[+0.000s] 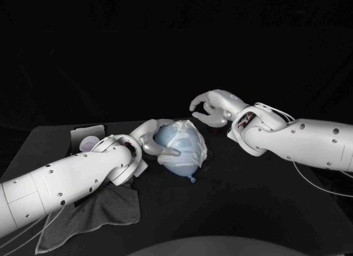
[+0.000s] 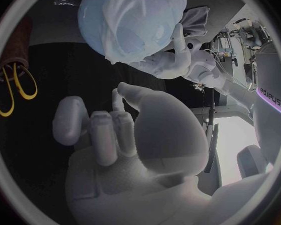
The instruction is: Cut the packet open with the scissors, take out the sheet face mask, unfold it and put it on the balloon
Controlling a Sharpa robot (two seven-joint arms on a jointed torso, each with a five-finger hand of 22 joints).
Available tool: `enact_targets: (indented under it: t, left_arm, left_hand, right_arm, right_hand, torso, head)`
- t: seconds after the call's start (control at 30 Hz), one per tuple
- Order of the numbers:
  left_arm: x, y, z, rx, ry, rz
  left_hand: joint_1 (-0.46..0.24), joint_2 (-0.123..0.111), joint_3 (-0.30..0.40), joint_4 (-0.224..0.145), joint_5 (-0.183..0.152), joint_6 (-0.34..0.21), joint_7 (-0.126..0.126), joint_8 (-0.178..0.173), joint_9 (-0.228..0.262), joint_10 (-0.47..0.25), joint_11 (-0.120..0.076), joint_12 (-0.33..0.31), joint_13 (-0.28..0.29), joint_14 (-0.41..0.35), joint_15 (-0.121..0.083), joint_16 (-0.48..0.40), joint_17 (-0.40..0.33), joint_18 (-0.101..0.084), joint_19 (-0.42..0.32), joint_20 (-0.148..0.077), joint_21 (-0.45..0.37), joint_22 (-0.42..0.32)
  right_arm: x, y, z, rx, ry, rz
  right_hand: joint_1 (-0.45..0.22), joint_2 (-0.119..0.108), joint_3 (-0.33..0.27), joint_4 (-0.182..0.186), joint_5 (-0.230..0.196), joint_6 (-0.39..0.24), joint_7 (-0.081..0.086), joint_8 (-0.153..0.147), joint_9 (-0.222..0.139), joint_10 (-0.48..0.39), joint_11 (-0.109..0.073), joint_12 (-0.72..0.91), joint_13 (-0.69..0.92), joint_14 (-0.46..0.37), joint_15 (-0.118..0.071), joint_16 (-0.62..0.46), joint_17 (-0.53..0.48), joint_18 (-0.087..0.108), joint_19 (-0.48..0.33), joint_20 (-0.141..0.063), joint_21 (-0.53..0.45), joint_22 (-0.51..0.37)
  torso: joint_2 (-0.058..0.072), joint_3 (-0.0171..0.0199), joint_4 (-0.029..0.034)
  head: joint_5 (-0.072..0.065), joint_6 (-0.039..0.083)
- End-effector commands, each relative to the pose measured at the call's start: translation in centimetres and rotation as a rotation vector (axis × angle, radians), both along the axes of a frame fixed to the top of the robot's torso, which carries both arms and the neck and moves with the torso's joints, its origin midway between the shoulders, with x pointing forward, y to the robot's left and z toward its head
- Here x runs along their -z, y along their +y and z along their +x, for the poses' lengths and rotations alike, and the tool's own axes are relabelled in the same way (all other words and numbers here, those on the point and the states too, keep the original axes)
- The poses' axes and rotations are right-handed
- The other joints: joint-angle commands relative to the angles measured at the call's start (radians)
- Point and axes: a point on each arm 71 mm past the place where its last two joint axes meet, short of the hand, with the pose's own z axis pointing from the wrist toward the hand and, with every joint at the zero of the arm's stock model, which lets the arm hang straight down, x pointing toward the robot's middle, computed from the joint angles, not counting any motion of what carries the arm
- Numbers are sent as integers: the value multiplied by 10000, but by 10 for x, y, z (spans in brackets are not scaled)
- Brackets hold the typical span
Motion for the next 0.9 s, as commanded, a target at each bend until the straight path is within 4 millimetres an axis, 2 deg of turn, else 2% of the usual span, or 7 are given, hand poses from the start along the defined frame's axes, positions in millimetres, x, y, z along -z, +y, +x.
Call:
enact_targets:
  t: [0.03,0.17,0.4,0.53,0.9]
  left_arm:
    - [2,-2,-2,150,165,-32]
    - [2,-1,-2,153,171,-42]
    - [2,-2,-2,162,185,-57]
    - [2,-2,-2,179,196,-71]
    - [1,-3,-3,206,216,-100]
  left_hand:
    - [85,-19,59,24,-25,45,1220,48,10,49,-28,46,8,35,-8,3,13,185,-12,-86,-65,-13]
    - [85,-19,59,24,-25,45,1220,48,10,49,-28,46,8,35,-8,3,13,185,-12,-86,-65,-13]
    - [102,-12,87,24,-26,28,1224,44,9,33,-24,39,5,26,-1,-9,12,201,-9,-85,-66,-14]
    - [102,-12,87,24,-26,28,1224,44,9,33,-24,39,5,26,-1,-9,12,201,-9,-85,-66,-14]
    - [102,-12,87,24,-26,28,1224,44,9,33,-24,39,5,26,-1,-9,12,201,-9,-85,-66,-14]
  right_arm:
    - [6,0,-1,-520,583,-391]
    - [9,-2,-1,-524,623,-630]
    - [14,-2,-1,-525,708,-744]
    - [16,1,1,-464,812,-684]
    - [23,5,7,-76,1199,-714]
  right_hand:
    - [98,-100,-139,-95,-62,261,-2,-244,-291,1024,90,22,2605,1028,80,36,2633,47,0,100,-49,53]
    - [234,-49,-165,-205,-60,511,-35,-352,-464,1040,61,45,2627,1028,67,36,2633,44,17,90,-28,89]
    - [89,-88,-377,-140,-62,683,-48,-543,-693,1040,48,45,2627,1028,52,36,2633,40,27,85,-22,116]
    - [-58,-64,-539,-8,-62,827,-80,-642,-830,1040,25,45,2627,1028,37,36,2633,28,71,83,14,166]
    - [-517,209,-918,638,-64,1006,-118,-927,-1159,1040,-11,45,2627,1028,-1,36,2633,27,96,63,-6,188]
  torso:
    - [9,10,3]
    - [11,9,0]
    - [7,4,7]
    - [6,0,10]
    - [7,3,8]
  head:
    - [16,18]
    - [13,27]
    - [-1,37]
    - [-10,52]
    - [-4,44]
